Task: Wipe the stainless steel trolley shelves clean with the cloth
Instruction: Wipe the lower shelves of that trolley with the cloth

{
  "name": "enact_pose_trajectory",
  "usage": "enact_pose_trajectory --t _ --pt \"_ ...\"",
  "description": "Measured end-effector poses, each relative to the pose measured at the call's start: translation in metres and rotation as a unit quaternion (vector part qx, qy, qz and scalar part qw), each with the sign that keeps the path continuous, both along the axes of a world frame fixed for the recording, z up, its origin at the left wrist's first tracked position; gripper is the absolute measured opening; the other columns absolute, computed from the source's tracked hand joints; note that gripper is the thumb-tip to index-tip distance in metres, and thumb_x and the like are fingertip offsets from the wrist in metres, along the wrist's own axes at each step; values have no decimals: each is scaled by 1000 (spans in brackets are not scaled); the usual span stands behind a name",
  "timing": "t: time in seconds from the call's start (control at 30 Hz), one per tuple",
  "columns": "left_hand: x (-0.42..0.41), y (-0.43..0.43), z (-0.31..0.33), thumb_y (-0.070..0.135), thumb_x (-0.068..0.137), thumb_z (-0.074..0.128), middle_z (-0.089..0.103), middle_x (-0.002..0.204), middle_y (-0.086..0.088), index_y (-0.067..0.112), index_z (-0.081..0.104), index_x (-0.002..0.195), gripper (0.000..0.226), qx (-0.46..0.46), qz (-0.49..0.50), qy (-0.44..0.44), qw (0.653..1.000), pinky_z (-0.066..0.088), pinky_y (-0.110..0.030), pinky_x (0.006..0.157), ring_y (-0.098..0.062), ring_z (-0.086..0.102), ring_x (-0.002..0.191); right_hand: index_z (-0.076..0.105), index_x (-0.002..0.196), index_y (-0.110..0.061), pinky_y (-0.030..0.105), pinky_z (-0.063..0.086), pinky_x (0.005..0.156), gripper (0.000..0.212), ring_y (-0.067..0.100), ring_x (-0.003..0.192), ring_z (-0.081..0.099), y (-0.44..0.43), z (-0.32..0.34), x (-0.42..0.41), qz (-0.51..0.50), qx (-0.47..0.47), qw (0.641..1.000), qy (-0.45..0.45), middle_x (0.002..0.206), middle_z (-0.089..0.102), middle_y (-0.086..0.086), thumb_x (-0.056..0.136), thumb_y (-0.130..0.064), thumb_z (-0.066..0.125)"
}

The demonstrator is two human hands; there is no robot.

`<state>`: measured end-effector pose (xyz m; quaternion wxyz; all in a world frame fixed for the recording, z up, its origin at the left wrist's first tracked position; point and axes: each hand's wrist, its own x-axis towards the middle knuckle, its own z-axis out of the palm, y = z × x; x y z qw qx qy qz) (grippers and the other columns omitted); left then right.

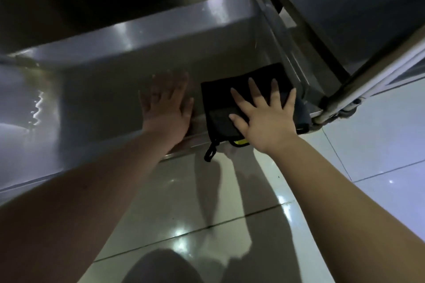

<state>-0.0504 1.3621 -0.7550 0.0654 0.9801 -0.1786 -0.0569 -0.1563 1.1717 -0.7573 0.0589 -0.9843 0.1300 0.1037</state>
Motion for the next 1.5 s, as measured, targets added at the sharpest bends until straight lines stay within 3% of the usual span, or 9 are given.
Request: enact_pose_trajectory --t 0.13,0.23,0.43,0.6,0.77,0.93,1.03,1.27,1.5 --pt "18 -12 -17 52 102 17 -8 165 6 46 -4 153 56 45 26 26 998 -9 -62 116 -27 -14 150 -17 146 -55 69 -12 110 60 43 144 -24 -4 0 7 8 8 999 45 160 -26 -7 95 -69 12" --pt "19 -9 -24 51 102 16 -9 165 8 48 -6 152 56 44 21 9 999 -9 -61 116 -22 -12 151 -19 143 -59 71 -13 109 63 43 142 -28 -10 2 26 14 15 997 69 157 -32 -9 92 -73 15" --pt "18 -9 -26 49 100 14 -12 164 9 46 -8 152 57 59 23 3 998 -6 -60 117 -20 -13 151 -11 146 -58 71 -14 108 63 44 144 -22 -29 -8 129 37 4 999 -7 162 -20 -7 90 -76 12" --pt "21 -8 -25 47 101 17 -13 164 10 47 -11 151 57 60 30 13 998 -7 -60 117 -18 -14 150 -7 148 -56 72 -13 108 65 44 145 -20 -43 -3 194 2 10 1000 24 163 -16 -6 91 -76 15" --pt "22 -9 -23 47 101 18 -13 164 10 49 -9 151 57 50 30 18 998 -8 -61 116 -19 -14 150 -4 151 -51 69 -12 110 62 42 145 -21 -31 -3 130 2 42 999 10 163 -15 -7 96 -66 20" --pt "20 -10 -23 47 101 17 -14 164 10 49 -11 151 57 50 29 17 998 -8 -62 116 -21 -14 150 -21 145 -54 65 -13 112 62 42 143 -27 -14 6 17 -11 27 998 64 159 -28 -7 96 -66 14" --pt "21 -9 -24 49 101 17 -14 164 10 49 -10 151 58 47 28 15 998 -9 -61 116 -20 -14 150 -28 141 -56 63 -14 113 61 43 142 -27 -18 6 7 1 7 997 80 157 -33 -7 93 -69 8" --pt "21 -7 -27 50 99 16 -14 163 11 48 -11 151 59 46 25 7 999 -8 -61 116 -19 -16 150 -3 148 -57 63 -10 114 59 44 146 -14 -75 -6 140 15 -8 1000 -4 164 -11 -7 94 -70 18" --pt "23 -7 -25 50 99 15 -15 163 12 48 -11 151 58 48 27 14 998 -10 -58 117 -16 -16 150 -2 150 -53 64 -10 114 60 44 146 -13 -79 -7 198 4 -12 1000 6 165 -9 -4 95 -69 17"
